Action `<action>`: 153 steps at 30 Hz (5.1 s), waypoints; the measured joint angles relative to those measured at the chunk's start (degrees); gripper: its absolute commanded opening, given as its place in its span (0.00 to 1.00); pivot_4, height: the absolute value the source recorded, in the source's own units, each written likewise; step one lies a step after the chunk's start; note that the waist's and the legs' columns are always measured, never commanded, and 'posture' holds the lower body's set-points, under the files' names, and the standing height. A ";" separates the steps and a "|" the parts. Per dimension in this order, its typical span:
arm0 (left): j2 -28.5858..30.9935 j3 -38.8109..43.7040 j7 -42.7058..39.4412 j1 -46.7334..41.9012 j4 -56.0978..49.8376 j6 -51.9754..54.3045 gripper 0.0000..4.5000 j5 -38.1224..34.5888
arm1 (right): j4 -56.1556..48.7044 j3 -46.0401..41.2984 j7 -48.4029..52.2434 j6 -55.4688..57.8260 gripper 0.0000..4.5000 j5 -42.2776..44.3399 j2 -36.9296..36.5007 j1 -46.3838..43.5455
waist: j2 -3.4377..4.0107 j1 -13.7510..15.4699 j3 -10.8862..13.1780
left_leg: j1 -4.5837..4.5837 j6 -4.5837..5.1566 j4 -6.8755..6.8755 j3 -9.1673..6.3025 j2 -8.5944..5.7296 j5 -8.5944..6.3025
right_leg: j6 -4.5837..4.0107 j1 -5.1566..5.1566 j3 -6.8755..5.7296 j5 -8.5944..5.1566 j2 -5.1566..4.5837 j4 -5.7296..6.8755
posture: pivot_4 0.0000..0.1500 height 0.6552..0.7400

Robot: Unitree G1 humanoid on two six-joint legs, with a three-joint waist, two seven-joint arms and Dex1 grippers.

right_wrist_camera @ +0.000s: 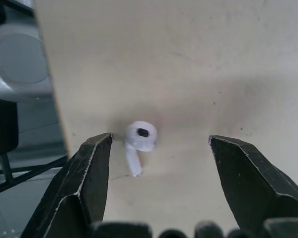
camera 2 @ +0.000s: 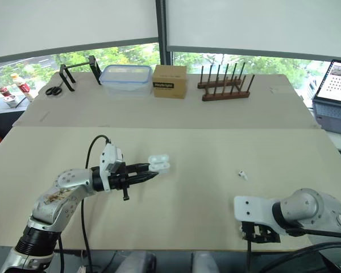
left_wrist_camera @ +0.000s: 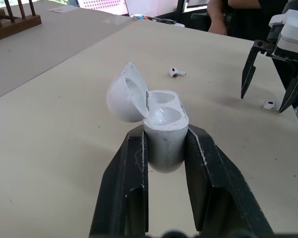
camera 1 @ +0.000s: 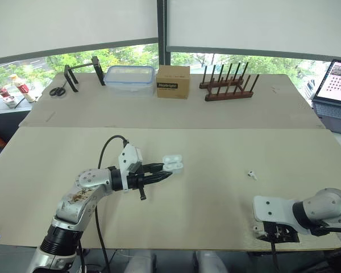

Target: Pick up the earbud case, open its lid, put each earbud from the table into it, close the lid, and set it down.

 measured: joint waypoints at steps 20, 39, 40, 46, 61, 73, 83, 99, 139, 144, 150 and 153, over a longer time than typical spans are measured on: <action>0.00 -0.14 0.16 -0.01 0.00 0.63 0.11 -0.01 | -1.33 1.85 0.52 1.96 0.07 0.30 1.50 -1.30 | -0.30 -0.78 -0.14 | 0.09 0.01 -0.01 -0.02 0.04 0.00 | 0.00 0.10 -0.02 0.00 0.02 -0.01 | 1.00 1.00; -5.98 0.06 3.75 -8.47 8.28 -4.31 0.11 2.51 | 3.87 -4.56 -16.97 22.02 0.07 28.49 43.18 -37.64 | -0.29 -0.61 -0.14 | -0.17 -0.02 0.02 -0.33 -0.03 0.01 | -0.01 -0.21 -0.04 0.03 -0.04 0.08 | 1.00 1.00; -6.52 0.08 4.18 -9.06 8.59 -4.68 0.11 2.64 | 4.18 -4.85 -19.22 22.50 0.07 29.14 45.80 -38.32 | -0.28 -0.58 -0.14 | -0.21 -0.03 0.02 -0.43 -0.05 0.02 | -0.01 -0.27 -0.03 0.03 -0.06 0.11 | 1.00 1.00; -9.41 1.13 6.94 -11.23 12.11 -10.00 0.11 4.75 | 7.42 -6.51 -34.77 22.07 0.07 31.34 64.13 -39.78 | -0.25 -0.84 -0.16 | -0.20 -0.06 0.02 -0.60 -0.10 0.03 | 0.00 -0.36 -0.03 0.05 -0.08 0.57 | 1.00 1.00; -11.24 2.41 8.84 -11.97 14.62 -13.32 0.11 5.44 | 14.08 -3.91 -45.53 8.55 0.07 25.49 71.01 -34.69 | -0.24 -1.42 -0.16 | -0.12 -0.06 0.01 -0.65 -0.12 0.04 | -0.01 -0.36 -0.04 0.04 -0.03 0.62 | 1.00 1.00; -11.46 2.36 8.84 -11.97 14.79 -13.32 0.11 6.65 | 15.55 0.62 -46.93 3.21 0.07 21.54 71.50 -33.25 | -0.23 -2.30 -0.16 | -0.11 -0.06 -0.06 -0.67 -0.12 0.04 | -0.01 -0.36 -0.04 0.04 -0.03 0.61 | 1.00 1.00; -11.61 2.26 9.33 -11.96 14.78 -12.87 0.11 6.69 | 17.50 2.80 -47.47 -2.28 0.07 17.98 71.40 -32.07 | -0.23 -2.45 -0.16 | -0.10 -0.07 -0.10 -0.67 -0.11 0.04 | -0.01 -0.36 -0.04 0.04 -0.03 0.57 | 1.00 1.00; -11.17 1.97 9.79 -11.85 14.04 -12.42 0.11 6.78 | 15.13 4.66 -48.60 -2.71 0.07 15.24 71.05 -30.97 | -0.22 -2.43 -0.15 | -0.11 -0.06 -0.13 -0.69 -0.11 0.04 | -0.01 -0.36 -0.04 0.04 -0.04 0.53 | 1.00 1.00; -7.72 1.17 8.34 -1.99 3.21 -6.21 0.11 4.35 | 24.12 -4.92 9.51 -31.35 0.07 9.33 9.11 1.23 | -0.17 -0.70 -0.05 | 0.05 0.03 -0.05 0.01 0.00 -0.01 | 0.03 0.05 -0.01 0.04 -0.02 -0.06 | 1.00 1.00; -7.56 1.18 8.31 -1.54 3.08 -5.67 0.11 4.22 | 24.46 -4.16 10.36 -31.32 0.19 9.21 9.78 -0.12 | -0.16 -0.70 -0.05 | 0.05 0.02 -0.05 0.00 0.00 -0.01 | 0.03 0.05 -0.01 0.04 -0.01 -0.05 | 1.00 1.00; -7.45 1.18 8.29 -1.42 2.39 -5.66 0.11 4.21 | 25.24 -3.16 11.01 -31.63 0.53 8.48 9.97 -1.11 | -0.17 -0.61 -0.05 | 0.06 0.02 -0.04 0.00 0.00 -0.01 | 0.03 0.06 -0.01 0.04 -0.03 -0.06 | 1.00 1.00; -7.46 1.18 8.28 -1.40 2.29 -5.65 0.11 4.21 | 25.06 -3.19 11.08 -31.71 0.53 8.24 9.93 -1.08 | -0.16 -0.60 -0.05 | 0.09 0.02 -0.04 0.00 0.00 -0.01 | 0.03 0.10 -0.01 0.04 -0.02 -0.05 | 1.00 1.00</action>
